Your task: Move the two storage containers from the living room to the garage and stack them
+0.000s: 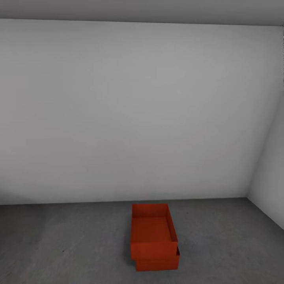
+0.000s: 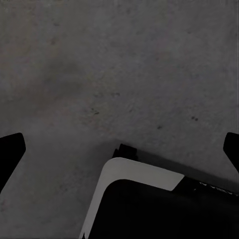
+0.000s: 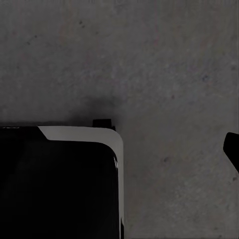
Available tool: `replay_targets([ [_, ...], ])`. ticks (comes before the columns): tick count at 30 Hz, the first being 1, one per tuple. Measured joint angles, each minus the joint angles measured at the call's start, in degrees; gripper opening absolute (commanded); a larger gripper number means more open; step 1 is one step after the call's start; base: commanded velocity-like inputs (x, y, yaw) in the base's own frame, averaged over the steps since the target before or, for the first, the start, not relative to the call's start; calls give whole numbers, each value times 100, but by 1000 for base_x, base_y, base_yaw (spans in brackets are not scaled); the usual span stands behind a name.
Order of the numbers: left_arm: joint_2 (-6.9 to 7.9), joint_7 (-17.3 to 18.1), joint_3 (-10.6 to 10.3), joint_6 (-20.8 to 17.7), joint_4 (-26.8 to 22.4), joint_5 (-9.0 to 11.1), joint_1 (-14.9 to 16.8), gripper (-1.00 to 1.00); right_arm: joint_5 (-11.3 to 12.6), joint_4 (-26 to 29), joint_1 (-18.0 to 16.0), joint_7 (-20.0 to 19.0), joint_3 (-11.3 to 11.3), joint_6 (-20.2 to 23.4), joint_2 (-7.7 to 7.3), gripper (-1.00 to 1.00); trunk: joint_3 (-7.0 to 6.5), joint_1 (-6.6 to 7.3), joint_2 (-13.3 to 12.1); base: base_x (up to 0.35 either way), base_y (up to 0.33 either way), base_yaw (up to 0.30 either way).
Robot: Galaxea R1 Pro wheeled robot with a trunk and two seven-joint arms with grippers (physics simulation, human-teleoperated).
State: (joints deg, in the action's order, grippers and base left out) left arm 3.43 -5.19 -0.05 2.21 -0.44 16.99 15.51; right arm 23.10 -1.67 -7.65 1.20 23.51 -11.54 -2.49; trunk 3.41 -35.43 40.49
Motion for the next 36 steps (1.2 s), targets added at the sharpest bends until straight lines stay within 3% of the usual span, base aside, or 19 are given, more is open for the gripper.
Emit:
replay_targets([
  [36, -4, 0, -1, 0, 0, 0, 0, 100, 17, 8, 0, 73, -16, 80, 1, 100, -48, 0, -1, 0, 0, 0],
])
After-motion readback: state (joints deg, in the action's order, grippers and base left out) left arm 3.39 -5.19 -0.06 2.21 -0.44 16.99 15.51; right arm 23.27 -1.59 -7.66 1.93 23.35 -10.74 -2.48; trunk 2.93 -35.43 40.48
